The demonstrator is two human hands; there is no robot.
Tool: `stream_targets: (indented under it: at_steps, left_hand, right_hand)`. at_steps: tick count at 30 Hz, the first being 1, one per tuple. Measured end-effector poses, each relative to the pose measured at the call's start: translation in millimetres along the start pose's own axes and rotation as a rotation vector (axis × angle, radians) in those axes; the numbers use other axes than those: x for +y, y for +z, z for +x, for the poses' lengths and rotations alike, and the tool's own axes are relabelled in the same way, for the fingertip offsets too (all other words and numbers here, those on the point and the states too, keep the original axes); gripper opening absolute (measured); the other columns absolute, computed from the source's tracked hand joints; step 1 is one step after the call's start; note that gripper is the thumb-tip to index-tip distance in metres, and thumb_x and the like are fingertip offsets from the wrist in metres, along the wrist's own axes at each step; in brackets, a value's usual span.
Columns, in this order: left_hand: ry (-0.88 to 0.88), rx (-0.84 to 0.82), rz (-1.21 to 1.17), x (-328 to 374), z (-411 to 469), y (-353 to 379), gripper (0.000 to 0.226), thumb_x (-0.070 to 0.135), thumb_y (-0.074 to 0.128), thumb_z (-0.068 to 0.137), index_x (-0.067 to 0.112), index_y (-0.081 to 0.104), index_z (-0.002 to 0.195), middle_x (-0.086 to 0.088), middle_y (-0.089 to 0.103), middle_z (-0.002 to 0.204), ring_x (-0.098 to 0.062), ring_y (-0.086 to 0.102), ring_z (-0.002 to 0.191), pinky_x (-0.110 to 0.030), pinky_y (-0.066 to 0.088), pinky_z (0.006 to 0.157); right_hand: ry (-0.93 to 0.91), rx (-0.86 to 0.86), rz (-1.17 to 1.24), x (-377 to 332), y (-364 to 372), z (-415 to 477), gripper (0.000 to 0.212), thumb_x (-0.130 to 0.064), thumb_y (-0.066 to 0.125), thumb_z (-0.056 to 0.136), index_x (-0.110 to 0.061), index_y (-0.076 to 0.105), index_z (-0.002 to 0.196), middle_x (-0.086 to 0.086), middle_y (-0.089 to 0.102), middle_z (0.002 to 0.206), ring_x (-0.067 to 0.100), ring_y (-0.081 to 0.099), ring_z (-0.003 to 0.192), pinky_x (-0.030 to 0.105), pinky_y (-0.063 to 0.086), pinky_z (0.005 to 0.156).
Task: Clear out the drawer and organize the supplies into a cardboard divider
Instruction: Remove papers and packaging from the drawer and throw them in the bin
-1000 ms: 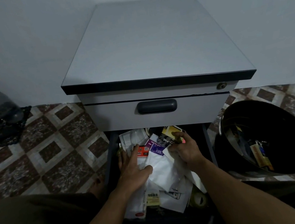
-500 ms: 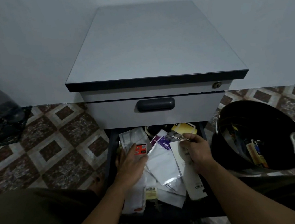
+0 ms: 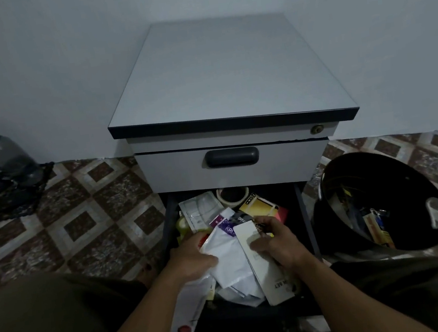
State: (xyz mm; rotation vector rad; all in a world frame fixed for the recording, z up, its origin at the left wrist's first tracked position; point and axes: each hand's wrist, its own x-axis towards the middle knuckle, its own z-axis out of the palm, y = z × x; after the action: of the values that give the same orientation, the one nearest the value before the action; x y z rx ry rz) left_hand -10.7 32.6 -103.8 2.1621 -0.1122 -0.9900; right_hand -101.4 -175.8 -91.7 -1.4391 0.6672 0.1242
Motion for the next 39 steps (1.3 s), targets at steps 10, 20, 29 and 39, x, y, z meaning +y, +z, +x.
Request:
stream_targets:
  at_steps: [10,20,29,39]
  left_hand:
    - [-0.003,0.03,0.071,28,-24,-23,0.078,0.002,0.058,0.081,0.032,0.034,0.149,0.002,0.061,0.119,-0.016,0.06,0.101,-0.027,0.052,0.079]
    - [0.1,0.18,0.332,4,-10,-27,0.085,0.007,0.063,0.084,0.037,0.023,0.152,-0.004,0.057,0.129,-0.02,0.057,0.109,-0.031,0.05,0.092]
    - [0.11,0.415,-0.254,20,6,-24,0.052,0.001,0.055,0.091,0.025,0.051,0.137,-0.005,0.059,0.128,-0.019,0.061,0.097,-0.029,0.053,0.082]
    - [0.092,0.159,-0.179,30,22,-16,0.076,0.019,0.077,0.082,0.028,0.041,0.149,0.003,0.045,0.146,-0.016,0.053,0.118,-0.028,0.046,0.094]
  right_hand:
    - [-0.017,0.063,0.073,4,1,11,0.045,0.013,0.063,0.083,-0.014,0.057,0.118,0.009,0.064,0.106,0.018,0.062,0.076,0.02,0.052,0.053]
    - [-0.024,0.07,0.117,11,-4,17,0.045,0.011,0.066,0.081,-0.012,0.058,0.118,0.014,0.063,0.116,0.023,0.064,0.083,0.027,0.054,0.057]
    - [-0.009,0.112,0.149,20,-7,24,0.046,0.012,0.066,0.078,-0.015,0.062,0.115,0.013,0.067,0.112,0.029,0.066,0.091,0.032,0.056,0.064]
    - [-0.022,0.084,0.108,17,-7,27,0.048,0.01,0.067,0.078,-0.016,0.063,0.118,0.013,0.067,0.112,0.025,0.065,0.086,0.03,0.054,0.063]
